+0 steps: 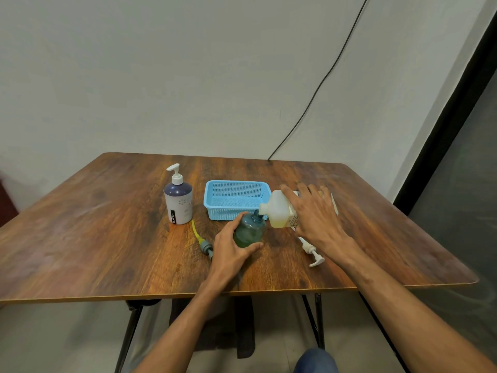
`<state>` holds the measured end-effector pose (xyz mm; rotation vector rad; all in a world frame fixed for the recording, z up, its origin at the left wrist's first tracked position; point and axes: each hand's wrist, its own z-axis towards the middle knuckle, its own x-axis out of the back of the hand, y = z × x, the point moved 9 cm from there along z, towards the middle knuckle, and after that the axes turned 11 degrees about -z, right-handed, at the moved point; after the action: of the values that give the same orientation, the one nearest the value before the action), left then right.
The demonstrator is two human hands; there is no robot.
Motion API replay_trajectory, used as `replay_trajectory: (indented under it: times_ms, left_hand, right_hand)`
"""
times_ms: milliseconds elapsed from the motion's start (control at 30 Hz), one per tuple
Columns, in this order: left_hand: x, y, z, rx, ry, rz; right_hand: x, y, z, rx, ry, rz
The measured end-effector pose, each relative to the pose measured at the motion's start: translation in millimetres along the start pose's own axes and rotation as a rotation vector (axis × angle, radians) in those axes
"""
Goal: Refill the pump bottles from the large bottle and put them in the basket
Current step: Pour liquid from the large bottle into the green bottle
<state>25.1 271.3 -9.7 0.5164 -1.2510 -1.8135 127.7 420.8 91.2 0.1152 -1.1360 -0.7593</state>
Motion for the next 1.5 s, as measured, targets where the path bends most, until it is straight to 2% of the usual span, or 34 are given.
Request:
replay_trajectory:
  times_ms: [767, 1133, 1300, 1500]
  left_hand:
    - [0, -1, 0, 0.029, 0.008, 0.018]
    - [2, -3, 0, 0.048, 0.016, 0.005]
    - [4, -3, -1, 0.077, 0.039, -0.013]
    - [7, -7, 0, 0.107, 0.062, -0.030]
  right_hand:
    - [-2, 0, 0, -0.001, 0.035, 0.018]
    - [-6, -1, -7, -0.044, 0.013, 0.149]
    - [-20, -1, -13, -0.131, -0.032, 0.358]
    - [-49, -1, -25, -0.335, -0.056, 0.997]
